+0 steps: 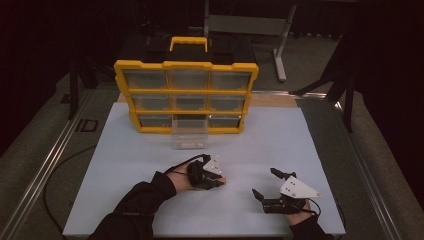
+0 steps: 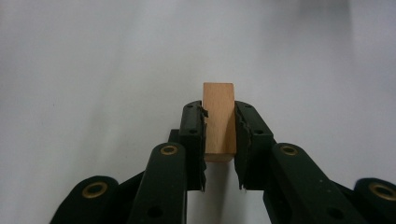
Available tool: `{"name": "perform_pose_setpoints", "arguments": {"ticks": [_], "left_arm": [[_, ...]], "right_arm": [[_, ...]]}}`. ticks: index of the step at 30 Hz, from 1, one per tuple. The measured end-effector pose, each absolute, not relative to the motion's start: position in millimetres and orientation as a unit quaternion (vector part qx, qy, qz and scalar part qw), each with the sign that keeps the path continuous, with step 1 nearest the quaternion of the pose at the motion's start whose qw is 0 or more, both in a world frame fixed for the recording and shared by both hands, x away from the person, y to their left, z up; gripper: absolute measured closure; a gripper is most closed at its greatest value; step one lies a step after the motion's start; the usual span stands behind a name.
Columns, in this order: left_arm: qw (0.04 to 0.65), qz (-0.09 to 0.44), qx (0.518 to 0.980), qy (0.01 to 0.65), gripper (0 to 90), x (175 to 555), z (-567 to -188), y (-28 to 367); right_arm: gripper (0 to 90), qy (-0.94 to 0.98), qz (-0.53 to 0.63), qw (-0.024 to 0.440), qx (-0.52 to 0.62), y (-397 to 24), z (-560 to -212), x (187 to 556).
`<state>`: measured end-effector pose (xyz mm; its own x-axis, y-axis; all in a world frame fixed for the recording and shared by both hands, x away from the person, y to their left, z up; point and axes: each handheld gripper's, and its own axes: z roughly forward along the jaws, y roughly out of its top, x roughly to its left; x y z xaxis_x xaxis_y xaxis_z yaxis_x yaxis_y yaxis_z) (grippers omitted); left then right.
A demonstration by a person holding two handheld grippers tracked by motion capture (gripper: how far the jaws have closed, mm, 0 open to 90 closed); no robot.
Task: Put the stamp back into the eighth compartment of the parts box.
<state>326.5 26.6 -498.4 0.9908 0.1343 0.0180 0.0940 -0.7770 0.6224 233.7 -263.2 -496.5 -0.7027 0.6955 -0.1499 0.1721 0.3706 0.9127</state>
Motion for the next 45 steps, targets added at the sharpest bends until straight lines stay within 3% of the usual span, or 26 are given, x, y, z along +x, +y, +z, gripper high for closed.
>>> {"name": "perform_pose_setpoints", "arguments": {"ticks": [45], "left_arm": [[0.329, 0.019, 0.941, 0.075, 75.1, 328, -446, 68]], "right_arm": [[8.9, 0.783, 0.488, 0.268, 0.279, -261, -497, 234]]}}
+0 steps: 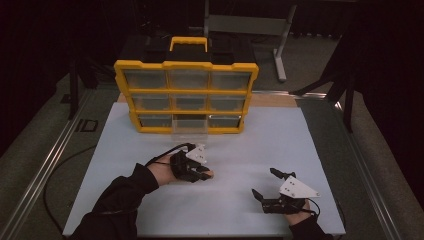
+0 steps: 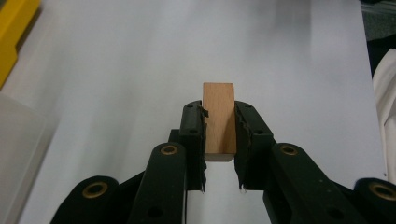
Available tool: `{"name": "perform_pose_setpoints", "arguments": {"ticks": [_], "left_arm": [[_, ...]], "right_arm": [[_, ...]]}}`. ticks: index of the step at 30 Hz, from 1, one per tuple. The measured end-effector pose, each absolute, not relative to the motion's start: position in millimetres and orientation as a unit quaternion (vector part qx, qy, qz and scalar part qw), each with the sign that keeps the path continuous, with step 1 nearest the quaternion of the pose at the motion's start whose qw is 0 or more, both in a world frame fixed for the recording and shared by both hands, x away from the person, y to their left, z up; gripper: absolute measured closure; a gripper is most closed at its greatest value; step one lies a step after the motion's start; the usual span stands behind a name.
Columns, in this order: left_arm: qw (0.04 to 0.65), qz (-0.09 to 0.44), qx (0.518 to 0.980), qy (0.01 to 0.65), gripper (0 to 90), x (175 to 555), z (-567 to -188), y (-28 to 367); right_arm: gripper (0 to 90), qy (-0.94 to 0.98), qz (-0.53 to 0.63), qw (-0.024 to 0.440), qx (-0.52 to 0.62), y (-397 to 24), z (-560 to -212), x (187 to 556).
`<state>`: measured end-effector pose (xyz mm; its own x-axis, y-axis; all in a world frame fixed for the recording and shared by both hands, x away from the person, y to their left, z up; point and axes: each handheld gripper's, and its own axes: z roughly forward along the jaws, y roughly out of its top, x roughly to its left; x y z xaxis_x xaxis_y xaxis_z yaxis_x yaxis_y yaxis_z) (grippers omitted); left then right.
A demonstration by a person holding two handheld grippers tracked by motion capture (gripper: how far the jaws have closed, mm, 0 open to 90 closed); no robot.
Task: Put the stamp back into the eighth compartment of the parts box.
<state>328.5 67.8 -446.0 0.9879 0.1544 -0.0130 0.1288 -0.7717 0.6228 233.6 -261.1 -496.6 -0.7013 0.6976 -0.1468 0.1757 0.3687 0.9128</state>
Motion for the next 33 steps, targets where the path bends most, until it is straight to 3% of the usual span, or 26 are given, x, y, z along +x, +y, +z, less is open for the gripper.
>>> {"name": "perform_pose_setpoints", "arguments": {"ticks": [33], "left_arm": [[0.325, 0.043, 0.939, 0.099, 75.1, 348, -401, 84]], "right_arm": [[8.9, 0.783, 0.487, 0.267, 0.280, -261, -497, 234]]}}
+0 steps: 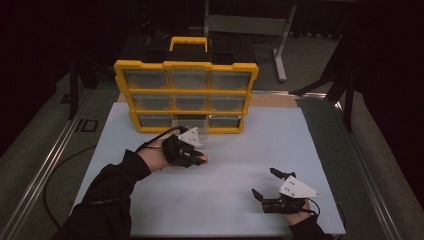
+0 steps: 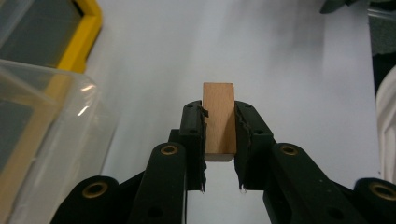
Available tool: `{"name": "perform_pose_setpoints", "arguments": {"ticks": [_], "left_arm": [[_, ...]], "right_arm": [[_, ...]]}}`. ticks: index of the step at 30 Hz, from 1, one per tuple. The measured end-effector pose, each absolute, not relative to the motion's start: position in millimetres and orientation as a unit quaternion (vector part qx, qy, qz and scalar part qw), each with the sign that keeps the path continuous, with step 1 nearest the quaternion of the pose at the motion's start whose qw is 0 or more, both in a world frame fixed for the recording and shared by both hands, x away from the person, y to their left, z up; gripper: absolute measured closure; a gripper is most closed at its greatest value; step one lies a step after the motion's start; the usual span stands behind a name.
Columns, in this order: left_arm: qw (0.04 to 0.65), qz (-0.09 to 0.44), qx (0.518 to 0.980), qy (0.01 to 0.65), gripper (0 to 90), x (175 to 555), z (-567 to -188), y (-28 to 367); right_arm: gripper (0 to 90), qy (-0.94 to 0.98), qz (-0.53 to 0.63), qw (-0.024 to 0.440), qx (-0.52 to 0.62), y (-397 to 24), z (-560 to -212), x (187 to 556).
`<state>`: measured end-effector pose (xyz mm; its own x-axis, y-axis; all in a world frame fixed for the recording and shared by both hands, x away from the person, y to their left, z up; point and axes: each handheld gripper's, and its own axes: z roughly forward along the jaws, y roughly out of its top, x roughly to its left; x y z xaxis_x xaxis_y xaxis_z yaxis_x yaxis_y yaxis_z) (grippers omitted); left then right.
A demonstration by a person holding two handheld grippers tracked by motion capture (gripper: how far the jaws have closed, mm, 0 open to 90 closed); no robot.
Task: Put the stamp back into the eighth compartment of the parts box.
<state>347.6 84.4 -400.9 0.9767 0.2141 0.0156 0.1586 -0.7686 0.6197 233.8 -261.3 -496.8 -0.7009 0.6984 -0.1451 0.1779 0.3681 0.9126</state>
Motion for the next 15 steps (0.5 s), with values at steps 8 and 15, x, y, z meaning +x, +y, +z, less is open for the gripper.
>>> {"name": "perform_pose_setpoints", "arguments": {"ticks": [8, 15], "left_arm": [[0.336, 0.054, 0.933, 0.119, 75.1, 355, -388, 94], [0.337, 0.065, 0.930, 0.130, 75.1, 361, -380, 98]], "right_arm": [[8.9, 0.783, 0.488, 0.268, 0.279, -261, -496, 234], [8.9, 0.783, 0.487, 0.269, 0.278, -261, -497, 234]]}}
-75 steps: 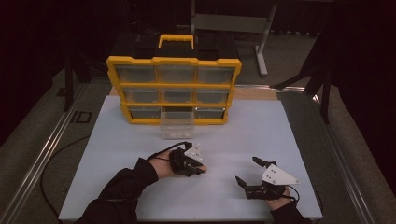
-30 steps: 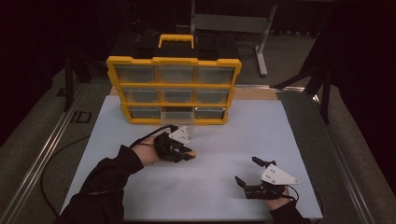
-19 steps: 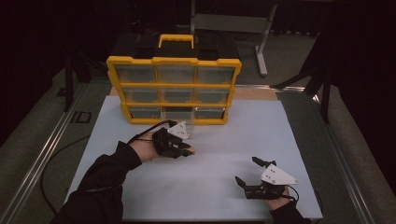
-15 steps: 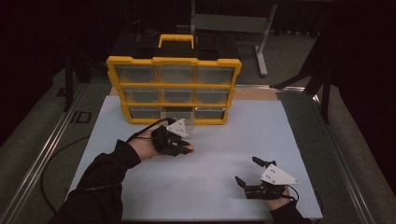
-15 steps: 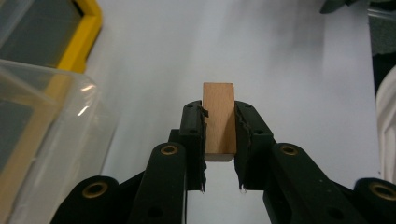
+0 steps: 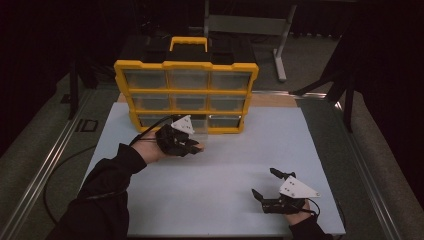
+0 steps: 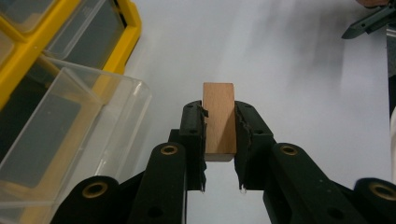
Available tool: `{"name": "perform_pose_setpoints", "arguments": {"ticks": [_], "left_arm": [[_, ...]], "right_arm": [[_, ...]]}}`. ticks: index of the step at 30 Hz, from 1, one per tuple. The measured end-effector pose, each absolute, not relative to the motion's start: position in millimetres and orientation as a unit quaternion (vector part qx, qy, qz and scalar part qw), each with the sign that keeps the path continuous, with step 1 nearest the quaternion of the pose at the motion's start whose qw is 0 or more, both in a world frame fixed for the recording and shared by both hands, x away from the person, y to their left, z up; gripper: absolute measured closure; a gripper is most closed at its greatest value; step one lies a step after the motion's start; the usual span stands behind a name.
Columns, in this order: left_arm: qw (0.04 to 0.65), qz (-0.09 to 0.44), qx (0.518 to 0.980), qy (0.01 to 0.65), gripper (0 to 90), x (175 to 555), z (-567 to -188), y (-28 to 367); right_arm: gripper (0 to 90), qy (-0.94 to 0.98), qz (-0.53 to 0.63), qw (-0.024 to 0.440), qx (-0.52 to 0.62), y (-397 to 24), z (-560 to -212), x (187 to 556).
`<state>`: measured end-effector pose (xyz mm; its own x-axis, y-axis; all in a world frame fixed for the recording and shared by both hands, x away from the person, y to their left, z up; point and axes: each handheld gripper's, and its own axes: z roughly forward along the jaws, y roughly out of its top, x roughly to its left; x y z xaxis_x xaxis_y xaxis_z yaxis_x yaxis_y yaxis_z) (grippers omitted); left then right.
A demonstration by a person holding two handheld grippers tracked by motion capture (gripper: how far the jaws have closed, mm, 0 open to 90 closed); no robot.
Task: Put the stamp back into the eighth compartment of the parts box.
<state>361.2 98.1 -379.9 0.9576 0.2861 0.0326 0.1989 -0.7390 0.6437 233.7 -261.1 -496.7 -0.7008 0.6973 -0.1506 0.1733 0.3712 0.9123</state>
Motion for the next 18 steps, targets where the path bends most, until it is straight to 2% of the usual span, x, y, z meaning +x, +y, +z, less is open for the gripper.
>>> {"name": "perform_pose_setpoints", "arguments": {"ticks": [18], "left_arm": [[0.358, 0.079, 0.915, 0.166, 75.0, 386, -358, 106]], "right_arm": [[8.9, 0.783, 0.487, 0.267, 0.279, -261, -497, 234]]}}
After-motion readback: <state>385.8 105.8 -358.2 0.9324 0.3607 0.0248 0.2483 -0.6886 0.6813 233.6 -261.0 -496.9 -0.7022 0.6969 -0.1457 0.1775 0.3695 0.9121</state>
